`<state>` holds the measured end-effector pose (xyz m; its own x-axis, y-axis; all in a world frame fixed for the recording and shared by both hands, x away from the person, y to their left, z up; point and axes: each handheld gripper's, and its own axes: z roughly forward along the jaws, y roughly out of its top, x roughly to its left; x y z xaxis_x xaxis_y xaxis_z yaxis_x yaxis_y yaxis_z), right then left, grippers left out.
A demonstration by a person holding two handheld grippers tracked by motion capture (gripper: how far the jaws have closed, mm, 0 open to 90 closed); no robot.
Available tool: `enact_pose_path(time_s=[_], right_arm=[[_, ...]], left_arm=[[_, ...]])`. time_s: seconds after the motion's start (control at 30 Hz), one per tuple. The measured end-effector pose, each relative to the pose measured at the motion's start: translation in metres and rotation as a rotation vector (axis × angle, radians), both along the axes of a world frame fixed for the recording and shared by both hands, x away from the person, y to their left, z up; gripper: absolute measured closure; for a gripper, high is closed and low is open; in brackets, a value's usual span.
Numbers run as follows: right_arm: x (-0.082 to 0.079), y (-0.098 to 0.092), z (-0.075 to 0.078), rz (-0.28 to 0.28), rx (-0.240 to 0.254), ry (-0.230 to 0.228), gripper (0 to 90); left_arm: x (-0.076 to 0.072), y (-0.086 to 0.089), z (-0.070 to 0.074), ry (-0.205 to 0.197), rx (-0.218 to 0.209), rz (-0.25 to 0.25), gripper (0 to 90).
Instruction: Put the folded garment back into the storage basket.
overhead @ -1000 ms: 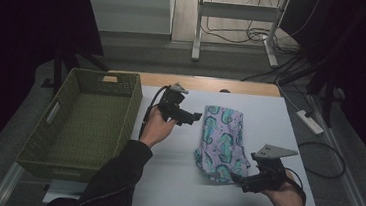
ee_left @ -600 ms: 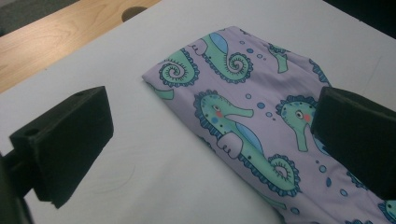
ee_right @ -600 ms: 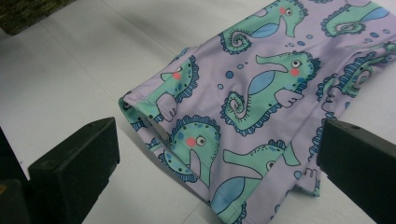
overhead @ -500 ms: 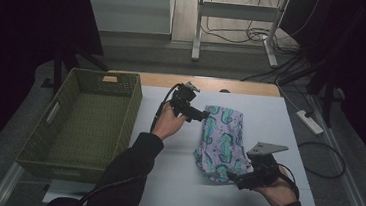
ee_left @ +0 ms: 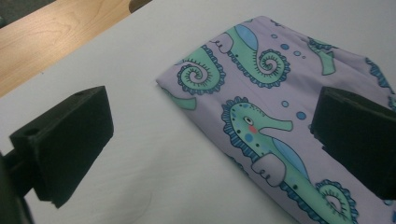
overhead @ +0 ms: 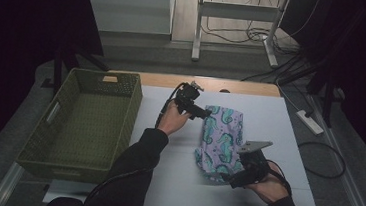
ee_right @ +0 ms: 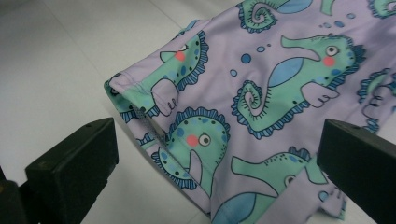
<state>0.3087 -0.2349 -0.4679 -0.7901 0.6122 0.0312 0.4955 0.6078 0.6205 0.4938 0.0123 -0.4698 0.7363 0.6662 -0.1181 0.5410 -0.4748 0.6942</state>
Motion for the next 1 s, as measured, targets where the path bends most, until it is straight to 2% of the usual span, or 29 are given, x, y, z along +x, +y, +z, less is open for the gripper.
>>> enact_pose_path(time_s=[0.27,0.7,0.73,0.8,0.87,1.0], right_arm=[[0.005,0.005,-0.007,0.020,-0.028,0.027,0.0],[0.009,0.014,-0.017,0.075,-0.074,0.033,0.0],[0.009,0.017,-0.019,0.085,-0.095,0.036,0.0],[0.010,0.018,-0.020,0.089,-0.097,0.037,0.0],[0.012,0.020,-0.026,0.098,-0.124,0.041,0.0],[0.015,0.022,-0.031,0.101,-0.158,0.046,0.0]], left_arm=[[0.011,-0.007,-0.010,0.012,0.012,0.020,0.0],[0.028,-0.019,-0.029,0.031,0.028,0.030,0.0],[0.030,-0.020,-0.033,0.033,0.037,0.030,0.0],[0.030,-0.021,-0.035,0.036,0.044,0.031,0.0],[0.032,-0.023,-0.039,0.035,0.066,0.037,0.0],[0.035,-0.023,-0.043,0.039,0.081,0.040,0.0]])
